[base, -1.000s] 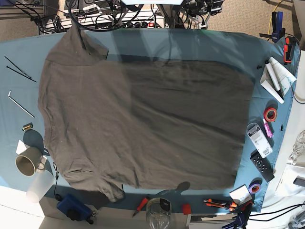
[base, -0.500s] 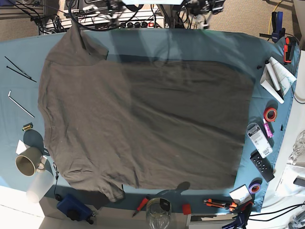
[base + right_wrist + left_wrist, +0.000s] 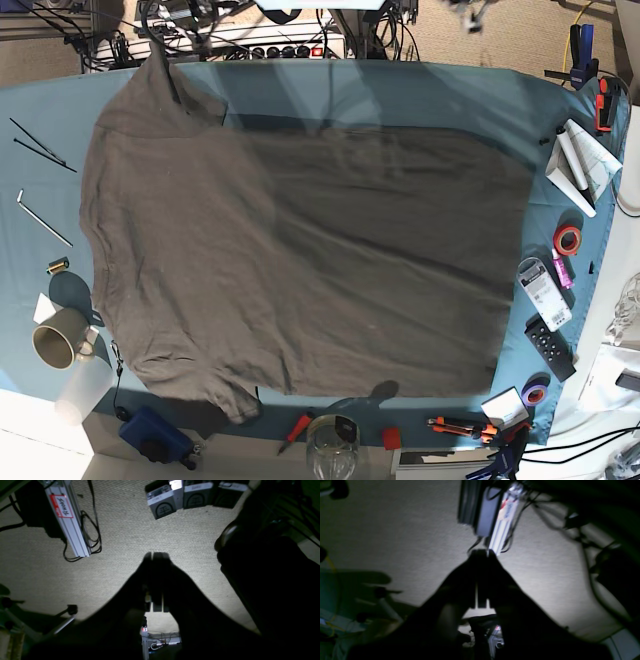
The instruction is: Fold the T-shirt properly
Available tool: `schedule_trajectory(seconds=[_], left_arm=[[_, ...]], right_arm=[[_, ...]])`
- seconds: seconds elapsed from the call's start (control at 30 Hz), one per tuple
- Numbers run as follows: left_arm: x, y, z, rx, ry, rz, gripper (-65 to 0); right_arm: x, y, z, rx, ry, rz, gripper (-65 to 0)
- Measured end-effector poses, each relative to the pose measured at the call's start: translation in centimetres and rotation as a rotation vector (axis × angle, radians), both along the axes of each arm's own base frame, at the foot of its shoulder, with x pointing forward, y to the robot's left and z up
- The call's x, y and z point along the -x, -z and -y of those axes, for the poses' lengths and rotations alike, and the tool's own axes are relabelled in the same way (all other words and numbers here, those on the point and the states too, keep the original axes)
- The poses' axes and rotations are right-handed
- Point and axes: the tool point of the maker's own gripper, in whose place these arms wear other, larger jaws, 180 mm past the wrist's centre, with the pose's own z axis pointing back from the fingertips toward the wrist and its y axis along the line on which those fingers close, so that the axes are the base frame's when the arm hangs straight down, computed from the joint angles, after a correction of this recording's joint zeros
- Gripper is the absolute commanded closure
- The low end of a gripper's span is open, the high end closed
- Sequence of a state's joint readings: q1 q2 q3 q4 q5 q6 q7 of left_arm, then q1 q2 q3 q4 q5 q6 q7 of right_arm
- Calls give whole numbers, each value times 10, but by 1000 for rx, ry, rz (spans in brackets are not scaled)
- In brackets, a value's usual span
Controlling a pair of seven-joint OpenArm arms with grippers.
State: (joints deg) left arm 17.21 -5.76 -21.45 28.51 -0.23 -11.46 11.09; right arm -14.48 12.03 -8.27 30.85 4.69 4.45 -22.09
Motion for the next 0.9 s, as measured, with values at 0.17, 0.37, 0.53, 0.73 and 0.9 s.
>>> schedule_trajectory(seconds=[0.17, 0.37, 0.53, 0.73, 0.9], left_arm=[[9, -11, -8, -11, -35, 15, 0], [19, -30, -24, -53, -12, 66, 0], [22, -51, -35, -87, 22, 117, 0], [24, -82, -43, -113, 19, 183, 0], [21, -111, -60, -196, 25, 199, 0]], right_arm=[[11, -14, 2, -16, 23, 45, 0], [19, -36, 15, -9, -45, 91, 0], [20, -58, 26, 27, -90, 137, 0], [22, -81, 24, 56, -129, 184, 0], [17, -101, 14, 68, -174, 238, 0]])
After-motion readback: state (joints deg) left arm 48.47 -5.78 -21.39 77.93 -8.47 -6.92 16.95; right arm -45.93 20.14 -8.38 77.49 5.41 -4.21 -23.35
